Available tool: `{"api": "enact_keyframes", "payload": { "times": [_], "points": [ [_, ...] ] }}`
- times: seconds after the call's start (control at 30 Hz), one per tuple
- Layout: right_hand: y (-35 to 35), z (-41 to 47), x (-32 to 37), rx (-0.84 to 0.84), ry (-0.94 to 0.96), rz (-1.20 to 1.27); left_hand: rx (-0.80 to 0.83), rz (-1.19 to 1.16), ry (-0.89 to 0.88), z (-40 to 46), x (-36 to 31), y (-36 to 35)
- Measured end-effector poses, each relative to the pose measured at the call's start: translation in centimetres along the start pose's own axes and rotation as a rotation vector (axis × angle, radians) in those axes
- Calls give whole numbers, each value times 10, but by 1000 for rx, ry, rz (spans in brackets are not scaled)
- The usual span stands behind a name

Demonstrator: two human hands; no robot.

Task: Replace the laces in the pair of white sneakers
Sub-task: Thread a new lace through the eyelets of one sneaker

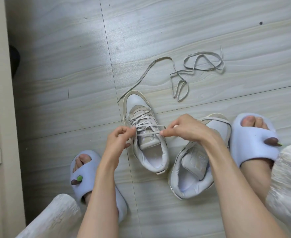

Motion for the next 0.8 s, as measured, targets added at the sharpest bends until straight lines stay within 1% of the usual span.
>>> {"api": "enact_keyframes", "payload": {
  "times": [0.07,0.13,0.2,0.27,0.33,0.43,0.53,0.6,0.67,0.73,0.8],
  "points": [
    [4,-3,-1,-12,15,43,70,68,31,-1,0,-3],
    [9,-7,1,-23,88,130,102,87,36,-3,-1,-5],
    [9,-13,4,23,218,234,56,138,10,-3,-4,-5],
    [4,-16,7,110,330,273,-6,178,-21,-3,-5,-2],
    [-2,-14,3,170,360,274,-120,184,-54,0,-5,6],
    [-10,-8,-1,184,333,283,-334,263,-138,5,-12,19],
    [-17,0,-4,240,252,315,-423,272,-204,7,-21,22],
    [-18,0,-6,306,161,317,-434,281,-230,7,-22,20],
    [-17,-3,-11,321,96,290,-407,258,-254,5,-22,17],
    [-10,-7,-14,286,48,258,-349,258,-265,5,-23,16],
    [0,-4,-15,180,20,140,-311,267,-271,6,-24,15]
  ]
}}
Point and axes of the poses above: each hand's wrist, its own z-axis towards the middle knuckle, its own y-axis out of the back of the hand, x = y × z, the point moved 3 cm from there along z, towards the middle knuckle, and after that the axes turned 14 degrees about x, right-handed, at the moved point
